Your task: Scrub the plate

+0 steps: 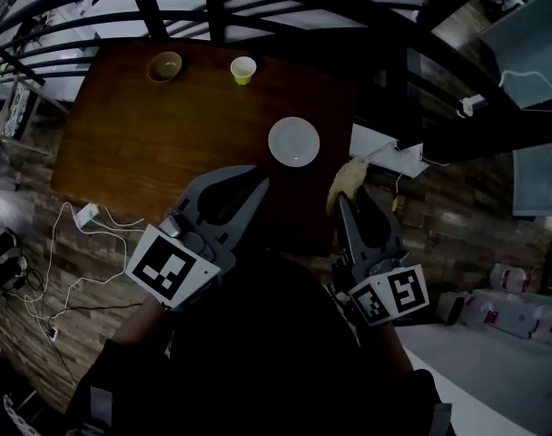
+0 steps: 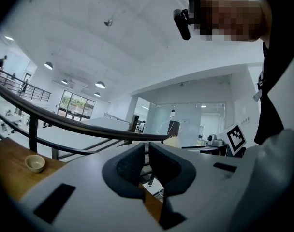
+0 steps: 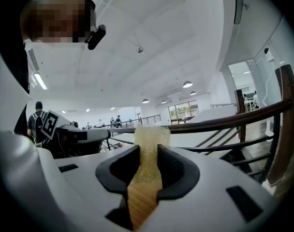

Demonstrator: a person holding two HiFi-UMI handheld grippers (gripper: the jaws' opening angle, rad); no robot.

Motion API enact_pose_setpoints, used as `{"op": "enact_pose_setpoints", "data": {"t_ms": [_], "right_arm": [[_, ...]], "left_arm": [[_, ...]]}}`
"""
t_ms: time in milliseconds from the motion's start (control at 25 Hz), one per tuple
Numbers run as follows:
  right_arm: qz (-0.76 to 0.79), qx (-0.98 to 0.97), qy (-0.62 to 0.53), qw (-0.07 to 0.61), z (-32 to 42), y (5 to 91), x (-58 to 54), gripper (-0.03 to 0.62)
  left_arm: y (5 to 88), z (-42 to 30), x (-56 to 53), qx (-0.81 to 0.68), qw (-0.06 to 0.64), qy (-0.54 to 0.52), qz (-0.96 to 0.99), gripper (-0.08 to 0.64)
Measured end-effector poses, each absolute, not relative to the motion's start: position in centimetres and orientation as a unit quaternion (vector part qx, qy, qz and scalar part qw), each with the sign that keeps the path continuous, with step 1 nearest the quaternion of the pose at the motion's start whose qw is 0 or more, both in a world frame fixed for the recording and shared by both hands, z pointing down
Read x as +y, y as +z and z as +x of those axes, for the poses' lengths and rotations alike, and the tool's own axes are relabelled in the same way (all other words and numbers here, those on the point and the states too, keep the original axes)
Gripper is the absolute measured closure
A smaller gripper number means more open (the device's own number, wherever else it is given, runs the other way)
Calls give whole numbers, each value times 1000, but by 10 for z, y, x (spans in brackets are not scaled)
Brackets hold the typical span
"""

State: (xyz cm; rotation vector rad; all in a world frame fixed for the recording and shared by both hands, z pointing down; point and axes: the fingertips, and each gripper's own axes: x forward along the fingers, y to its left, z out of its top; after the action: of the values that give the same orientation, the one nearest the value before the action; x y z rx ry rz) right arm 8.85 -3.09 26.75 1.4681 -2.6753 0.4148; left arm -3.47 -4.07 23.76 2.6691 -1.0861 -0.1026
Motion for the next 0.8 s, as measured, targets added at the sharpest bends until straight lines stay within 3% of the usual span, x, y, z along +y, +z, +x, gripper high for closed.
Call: {"op": "enact_pose_setpoints", "data": {"t_ms": [800], "right_arm": [[477,-864,141,71,58,283,-31,466]], "left_arm": [[264,-73,-39,-385,150,-40,910,523]]}}
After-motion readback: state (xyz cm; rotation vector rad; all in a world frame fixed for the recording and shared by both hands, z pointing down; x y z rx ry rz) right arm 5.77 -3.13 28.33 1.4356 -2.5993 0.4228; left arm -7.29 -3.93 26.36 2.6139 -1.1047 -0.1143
